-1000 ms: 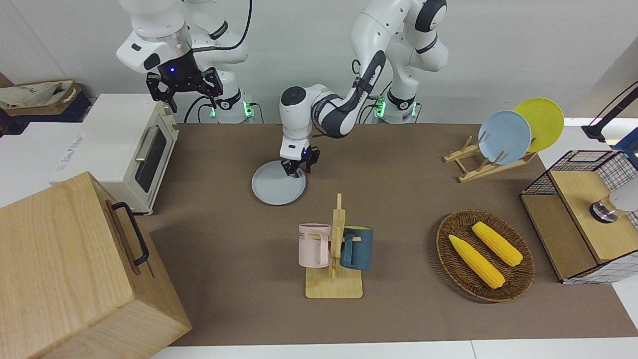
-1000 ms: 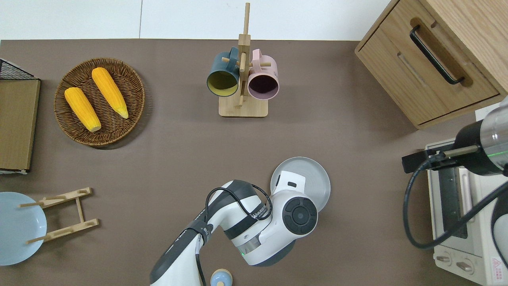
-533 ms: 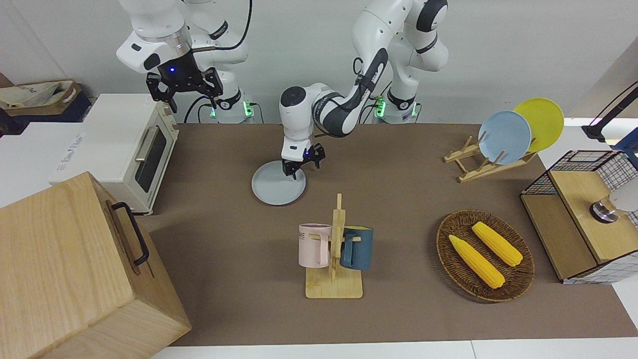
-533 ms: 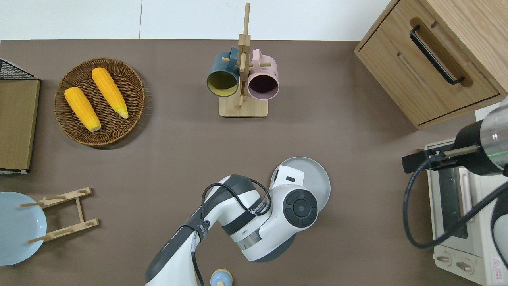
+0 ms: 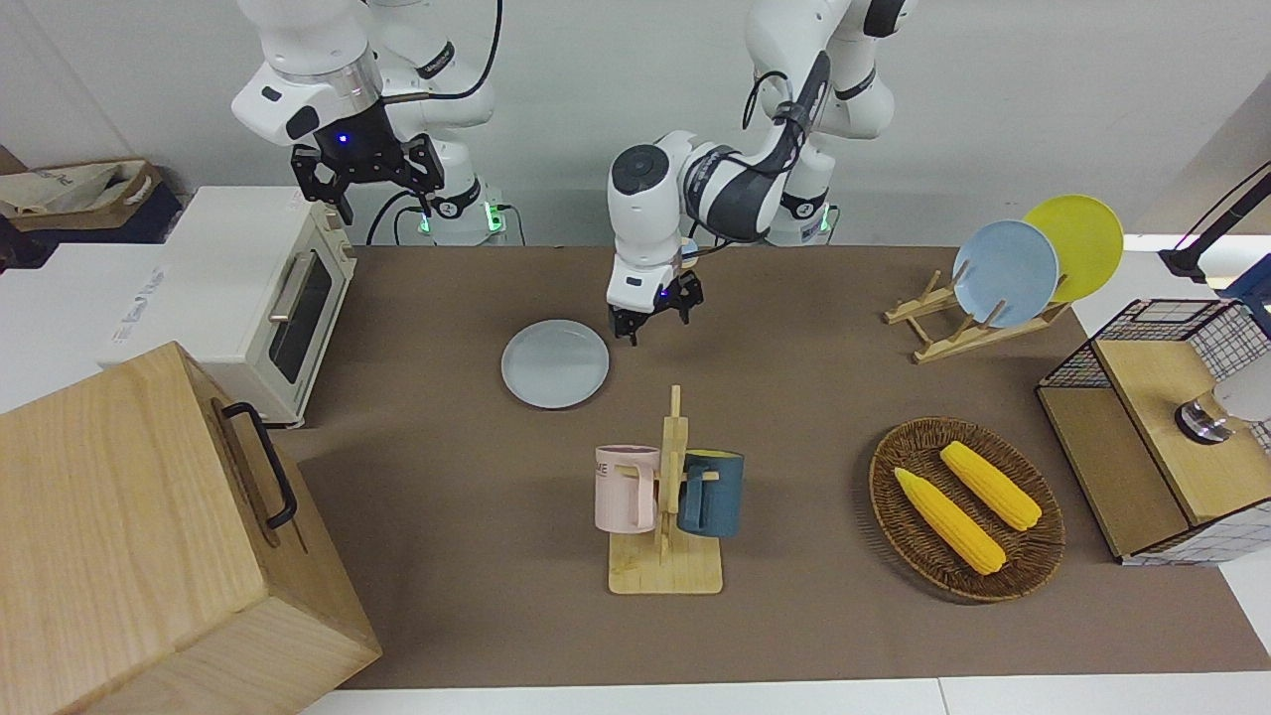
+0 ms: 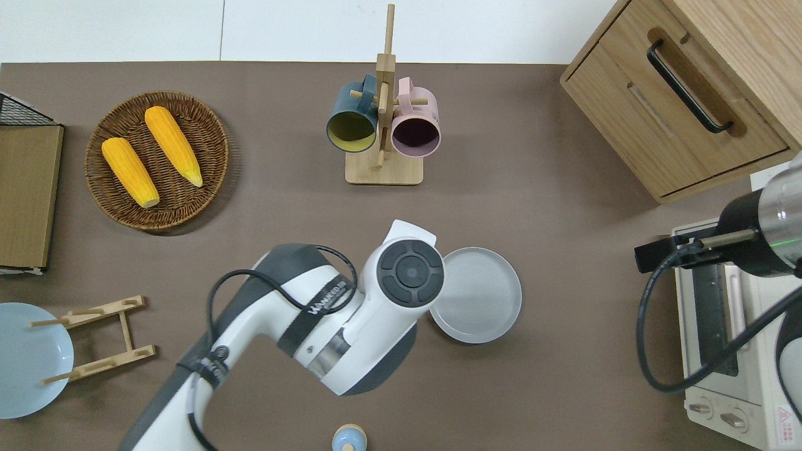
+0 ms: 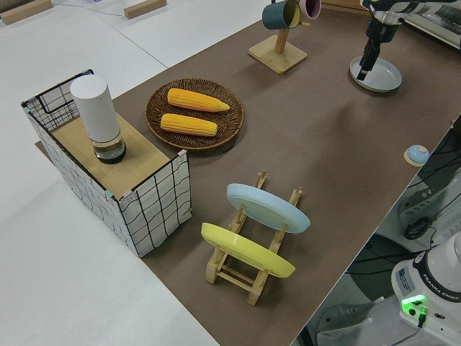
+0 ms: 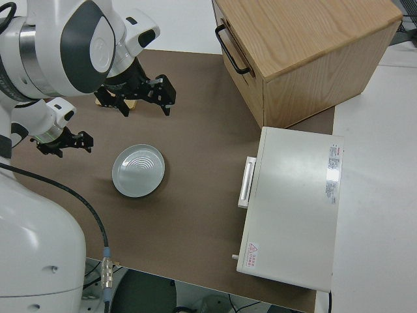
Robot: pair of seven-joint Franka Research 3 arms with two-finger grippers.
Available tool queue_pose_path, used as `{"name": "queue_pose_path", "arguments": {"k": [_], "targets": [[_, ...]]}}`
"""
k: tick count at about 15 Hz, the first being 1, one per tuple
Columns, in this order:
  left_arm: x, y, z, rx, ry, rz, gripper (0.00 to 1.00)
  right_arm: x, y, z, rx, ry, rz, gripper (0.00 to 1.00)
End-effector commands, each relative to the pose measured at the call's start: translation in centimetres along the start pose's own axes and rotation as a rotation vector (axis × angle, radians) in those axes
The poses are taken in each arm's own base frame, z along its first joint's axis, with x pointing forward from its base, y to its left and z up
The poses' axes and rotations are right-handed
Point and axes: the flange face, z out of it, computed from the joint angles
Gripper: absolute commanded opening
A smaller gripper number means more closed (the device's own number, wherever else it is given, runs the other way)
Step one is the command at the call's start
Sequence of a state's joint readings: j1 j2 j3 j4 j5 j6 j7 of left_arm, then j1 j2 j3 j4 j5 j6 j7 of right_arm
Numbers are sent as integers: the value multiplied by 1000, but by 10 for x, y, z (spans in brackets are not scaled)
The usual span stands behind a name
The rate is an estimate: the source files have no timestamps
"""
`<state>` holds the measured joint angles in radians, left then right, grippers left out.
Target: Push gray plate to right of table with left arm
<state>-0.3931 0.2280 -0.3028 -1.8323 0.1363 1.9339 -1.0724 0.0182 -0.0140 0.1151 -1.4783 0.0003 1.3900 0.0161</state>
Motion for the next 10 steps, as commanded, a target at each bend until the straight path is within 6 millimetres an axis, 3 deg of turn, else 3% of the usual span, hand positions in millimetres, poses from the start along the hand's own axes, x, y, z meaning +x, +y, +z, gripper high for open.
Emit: {"name": "queue_pose_path", "arguments": {"k": [1,3,6,10], "targets": [[36,-50,-36,18,-24,68,998,-3,1,-4,5,-4,16,983],[67,-81,-52,15,-49,97,998,-3,2,-4,4,-4,17,983],[111,-128,-98,-24,-95,130,998,-3,1,-4,5,-4,16,983],[142,-176,-119,-33,-113,148,998,-3,1,-4,4,-4,15,983]]}}
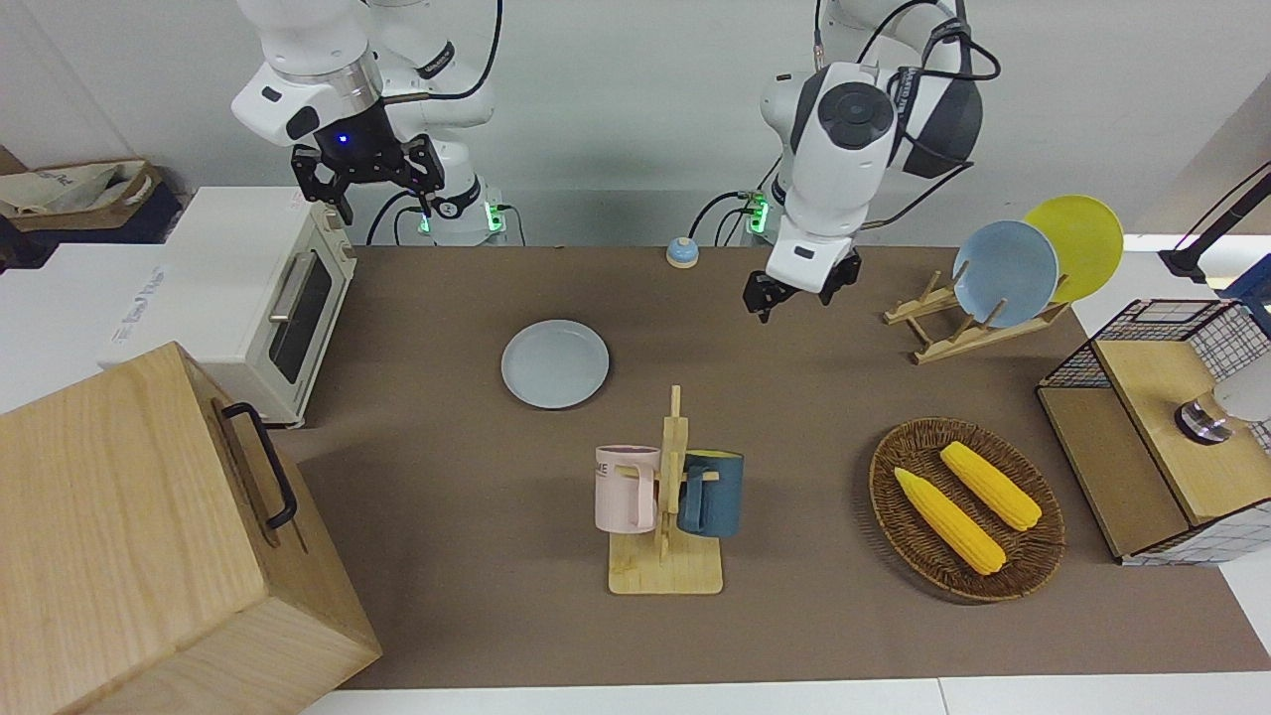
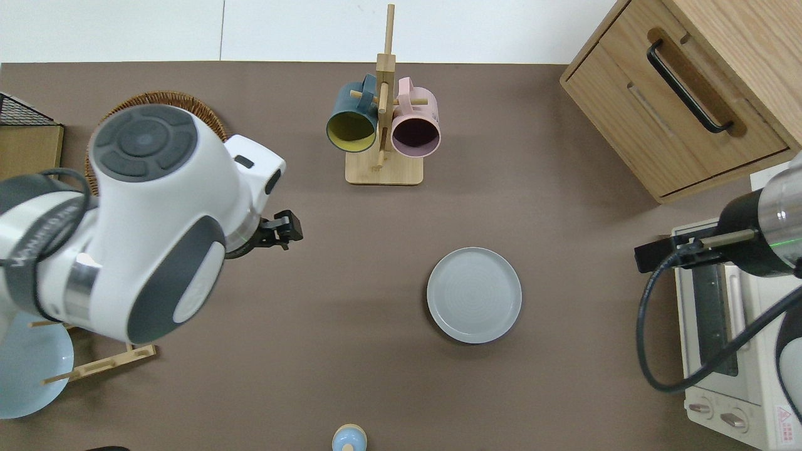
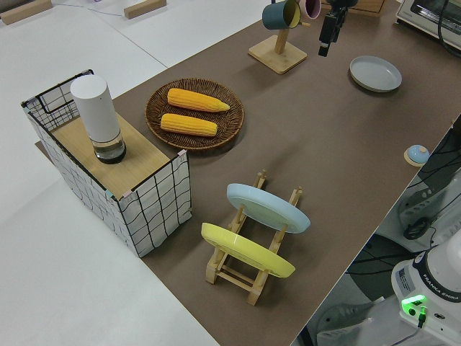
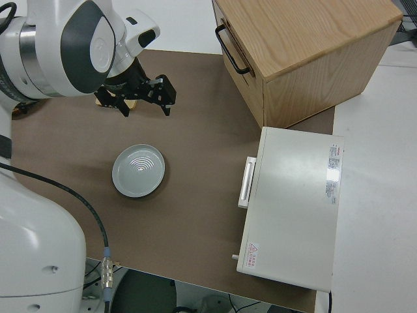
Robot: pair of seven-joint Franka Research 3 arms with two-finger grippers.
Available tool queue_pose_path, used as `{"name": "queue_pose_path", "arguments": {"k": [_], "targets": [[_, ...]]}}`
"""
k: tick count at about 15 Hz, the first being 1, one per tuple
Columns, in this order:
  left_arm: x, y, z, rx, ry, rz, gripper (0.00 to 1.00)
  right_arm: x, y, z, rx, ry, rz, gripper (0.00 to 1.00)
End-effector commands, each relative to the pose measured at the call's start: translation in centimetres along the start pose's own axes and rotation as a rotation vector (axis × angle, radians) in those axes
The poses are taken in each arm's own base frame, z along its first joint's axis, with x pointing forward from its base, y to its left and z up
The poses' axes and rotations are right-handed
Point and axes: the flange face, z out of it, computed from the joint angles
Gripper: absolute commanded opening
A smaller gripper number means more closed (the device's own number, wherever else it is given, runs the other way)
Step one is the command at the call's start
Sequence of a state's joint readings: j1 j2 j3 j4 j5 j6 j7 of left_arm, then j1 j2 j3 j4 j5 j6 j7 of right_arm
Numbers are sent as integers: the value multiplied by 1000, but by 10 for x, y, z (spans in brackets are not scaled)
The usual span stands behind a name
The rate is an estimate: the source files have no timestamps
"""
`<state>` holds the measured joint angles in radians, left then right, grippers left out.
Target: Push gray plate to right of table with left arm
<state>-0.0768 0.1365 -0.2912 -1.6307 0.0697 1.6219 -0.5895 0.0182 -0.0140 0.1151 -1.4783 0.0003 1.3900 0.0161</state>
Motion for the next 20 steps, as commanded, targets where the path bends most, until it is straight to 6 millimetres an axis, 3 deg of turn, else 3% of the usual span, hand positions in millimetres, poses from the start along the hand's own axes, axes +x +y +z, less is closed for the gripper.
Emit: {"name": "queue_pose_path", "arguments": {"k": [1,5,8,10,12,14,20], "targets": [[12,-32,-22,-20,-34,49,998,-3,1,-4,5,-4,16,983],[33,-81,-41,-106,-45,79,998,-3,1,-4,4,-4,15,983],[36,-104,-44,-102,-74,243,998,-3,2,-4,4,-4,17,983],[41,-120,-48,-108,-66,234,998,-3,2,-4,4,-4,17,983],[40,-125,-54,-105,-70,232,998,-3,1,-4,5,-4,15,983],[37,-129,-77,-108,-44,234,998,-3,1,-4,4,-4,15,983],[32,-125,-82,-73,-41,247,998,-3,1,-4,4,-4,15,983]]}}
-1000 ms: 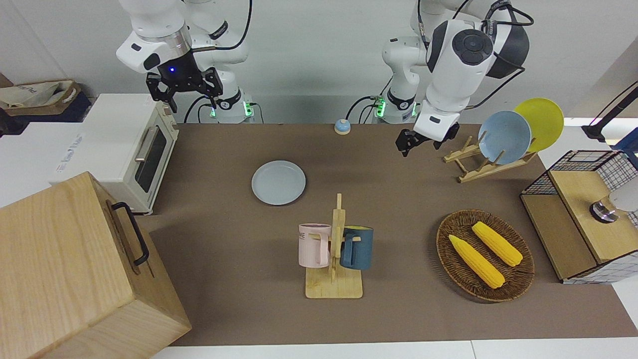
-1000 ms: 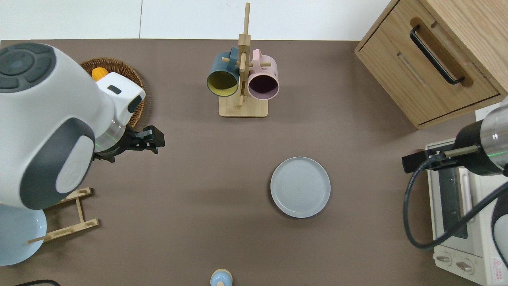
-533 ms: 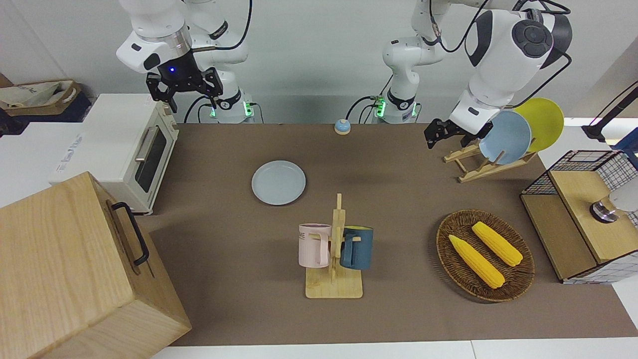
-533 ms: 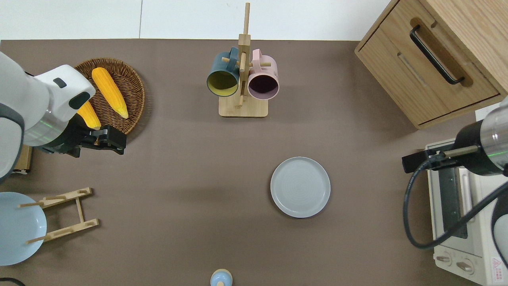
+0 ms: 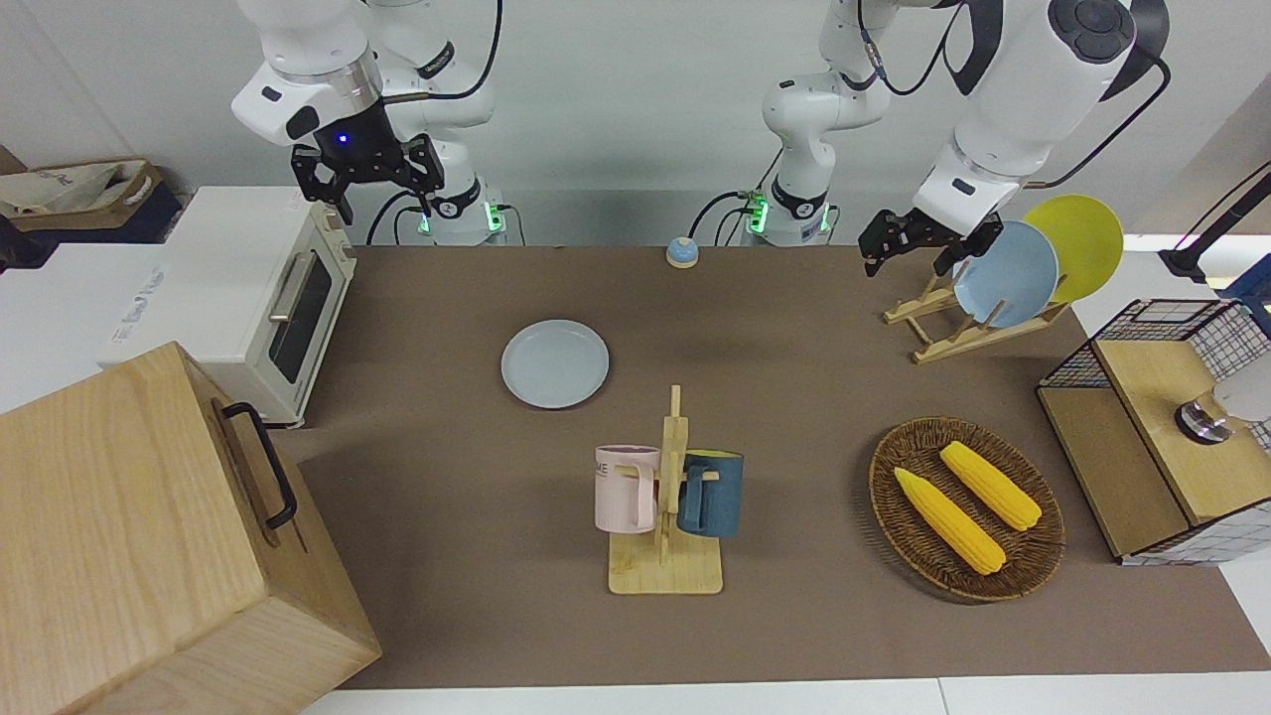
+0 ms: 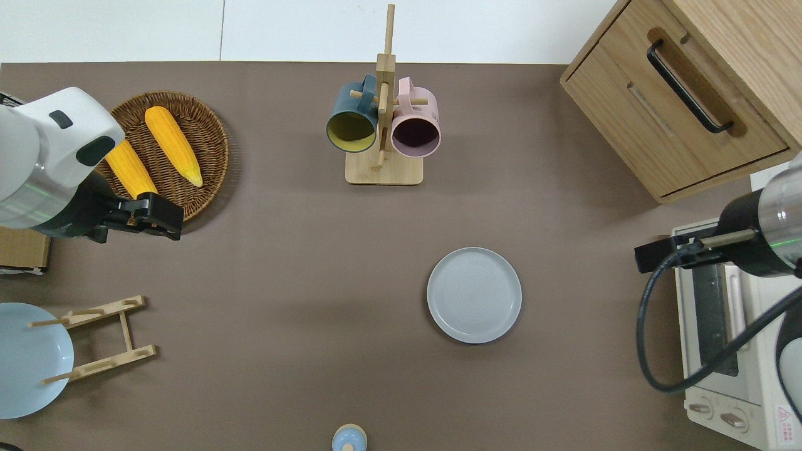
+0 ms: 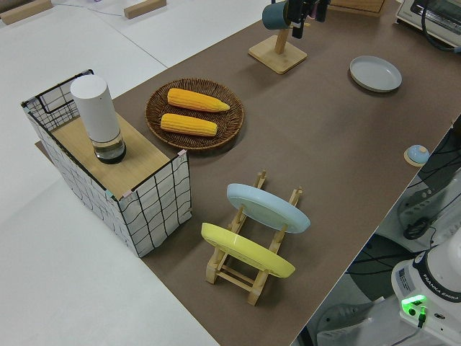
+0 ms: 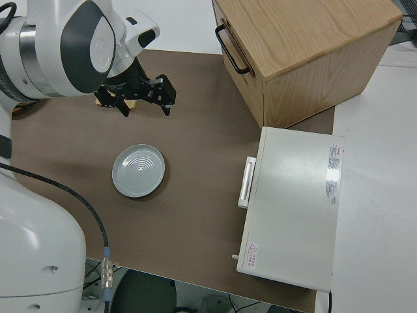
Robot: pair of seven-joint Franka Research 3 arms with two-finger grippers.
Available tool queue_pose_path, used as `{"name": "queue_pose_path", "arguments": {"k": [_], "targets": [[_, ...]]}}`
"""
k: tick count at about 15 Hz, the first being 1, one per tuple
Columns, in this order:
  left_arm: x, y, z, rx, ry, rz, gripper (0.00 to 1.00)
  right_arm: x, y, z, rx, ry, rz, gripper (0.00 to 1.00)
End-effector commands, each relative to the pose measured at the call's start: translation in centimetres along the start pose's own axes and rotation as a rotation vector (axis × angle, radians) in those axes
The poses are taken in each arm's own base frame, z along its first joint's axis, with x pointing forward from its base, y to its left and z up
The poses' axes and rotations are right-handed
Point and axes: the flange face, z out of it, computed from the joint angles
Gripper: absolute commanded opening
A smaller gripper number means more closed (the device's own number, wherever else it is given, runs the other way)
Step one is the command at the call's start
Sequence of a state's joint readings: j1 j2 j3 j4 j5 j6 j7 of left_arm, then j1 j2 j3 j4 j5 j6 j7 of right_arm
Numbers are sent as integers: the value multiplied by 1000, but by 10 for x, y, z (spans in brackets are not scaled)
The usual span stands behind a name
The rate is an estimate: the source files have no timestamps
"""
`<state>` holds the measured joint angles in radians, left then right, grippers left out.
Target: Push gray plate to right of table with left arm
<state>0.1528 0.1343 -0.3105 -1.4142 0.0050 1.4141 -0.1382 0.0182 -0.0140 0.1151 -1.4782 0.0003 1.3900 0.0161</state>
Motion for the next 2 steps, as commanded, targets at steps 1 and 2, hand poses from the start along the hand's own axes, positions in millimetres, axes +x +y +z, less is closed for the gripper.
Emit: {"name": "queue_pose_path", "arguments": {"k": [1,2], "targets": [[-3,-4,-3,18,-26,8,998,-3,1,-4,4,-4,15,983],[-3,-6,-3,18,-27,3,998,-3,1,-4,5,-4,15,983]]}}
